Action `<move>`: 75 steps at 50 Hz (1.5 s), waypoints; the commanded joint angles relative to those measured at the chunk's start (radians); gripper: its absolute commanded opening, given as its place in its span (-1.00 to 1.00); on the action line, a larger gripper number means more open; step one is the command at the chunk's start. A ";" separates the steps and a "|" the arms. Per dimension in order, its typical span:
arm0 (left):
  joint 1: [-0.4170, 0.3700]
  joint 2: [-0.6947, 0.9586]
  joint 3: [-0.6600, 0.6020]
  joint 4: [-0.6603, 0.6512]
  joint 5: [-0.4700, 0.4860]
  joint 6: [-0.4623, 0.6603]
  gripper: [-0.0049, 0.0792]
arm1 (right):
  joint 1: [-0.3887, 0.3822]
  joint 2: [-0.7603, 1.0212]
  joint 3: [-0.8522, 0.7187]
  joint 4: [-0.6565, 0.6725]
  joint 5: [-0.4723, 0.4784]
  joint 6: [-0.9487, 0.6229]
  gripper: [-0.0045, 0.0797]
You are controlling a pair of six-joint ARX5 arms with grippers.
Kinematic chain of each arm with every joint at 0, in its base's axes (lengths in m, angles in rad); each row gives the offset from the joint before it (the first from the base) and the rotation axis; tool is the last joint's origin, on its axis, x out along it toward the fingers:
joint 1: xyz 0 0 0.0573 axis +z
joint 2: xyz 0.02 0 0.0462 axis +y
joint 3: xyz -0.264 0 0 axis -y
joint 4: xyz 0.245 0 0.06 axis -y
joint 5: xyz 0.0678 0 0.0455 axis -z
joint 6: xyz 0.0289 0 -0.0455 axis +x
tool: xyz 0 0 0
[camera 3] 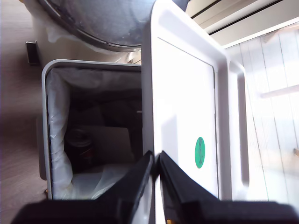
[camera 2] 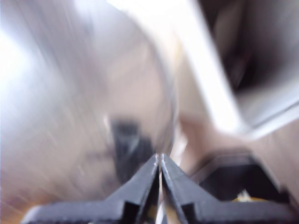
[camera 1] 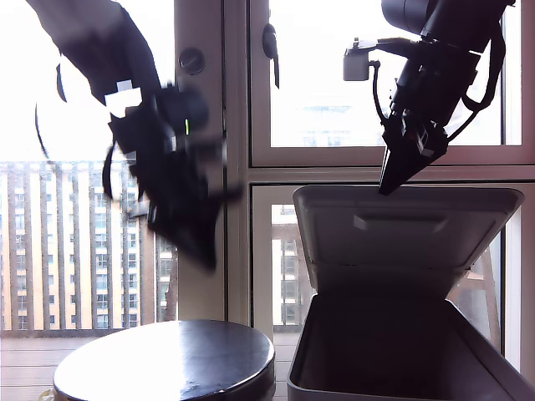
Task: First open the recycling bin's lid, then pick the cardboard sleeve and place it inside the bin before closing the lid
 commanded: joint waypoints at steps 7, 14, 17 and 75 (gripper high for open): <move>-0.005 -0.132 -0.005 0.000 0.003 0.010 -0.93 | -0.010 0.002 0.023 -0.042 -0.024 0.000 -0.92; -0.005 -0.211 -0.005 -0.003 0.011 0.009 -0.93 | -0.011 0.032 0.023 -0.081 -0.031 0.001 -0.92; -0.005 -0.237 -0.005 -0.005 0.019 0.009 -0.93 | -0.011 0.048 0.023 -0.087 -0.040 0.001 -0.92; -0.005 -0.322 -0.014 -0.092 0.110 0.010 -0.93 | -0.007 0.231 0.023 -0.188 -0.137 0.226 -0.92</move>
